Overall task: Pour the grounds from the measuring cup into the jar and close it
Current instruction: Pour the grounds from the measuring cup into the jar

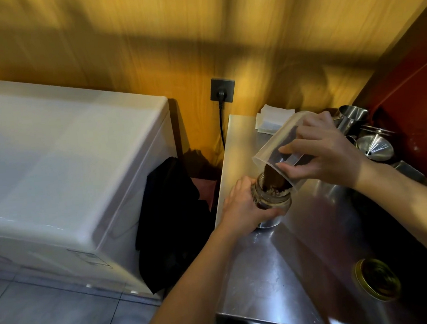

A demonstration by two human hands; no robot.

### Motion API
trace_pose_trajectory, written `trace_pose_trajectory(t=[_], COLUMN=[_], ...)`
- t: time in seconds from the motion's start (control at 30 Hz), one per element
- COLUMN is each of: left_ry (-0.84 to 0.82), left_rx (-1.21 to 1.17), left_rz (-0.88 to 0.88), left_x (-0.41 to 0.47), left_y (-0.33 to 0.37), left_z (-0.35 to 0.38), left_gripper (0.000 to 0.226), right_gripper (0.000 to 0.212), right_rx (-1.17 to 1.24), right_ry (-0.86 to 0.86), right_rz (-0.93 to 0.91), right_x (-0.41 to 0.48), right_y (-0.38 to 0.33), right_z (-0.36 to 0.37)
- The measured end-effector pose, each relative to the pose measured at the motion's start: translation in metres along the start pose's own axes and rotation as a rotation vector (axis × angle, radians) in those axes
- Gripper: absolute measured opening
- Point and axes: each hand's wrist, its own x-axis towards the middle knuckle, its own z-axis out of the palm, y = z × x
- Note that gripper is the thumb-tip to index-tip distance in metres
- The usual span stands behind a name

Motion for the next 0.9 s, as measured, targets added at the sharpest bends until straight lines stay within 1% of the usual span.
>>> trace_pose_trajectory(t=[0.13,0.27,0.7,0.9], left_ry=[-0.005,-0.003,-0.005,-0.006], left_rx=[-0.004,-0.008,0.001,0.010], left_rz=[-0.007,-0.010,-0.010,-0.001], left_x=[-0.0001,-0.0006,0.0004,0.0012], left_y=[0.0002,0.0003,-0.0013,-0.0014], left_z=[-0.0006,-0.0006,-0.0002,-0.0004], left_gripper=[0.068,0.069,0.068,0.067], right_gripper=[0.038,0.037,0.033,0.032], right_rx=[-0.006,-0.018,-0.048,-0.065], right_ry=[-0.023,0.004,0.027,0.031], right_rz=[0.009,0.009,-0.078,-0.076], right_x=[0.0003,-0.0019,-0.0029,-0.0055], right_y=[0.0019,0.0015,0.0024,0.0039], right_z=[0.0015,0.0045,0.0054,0.0065])
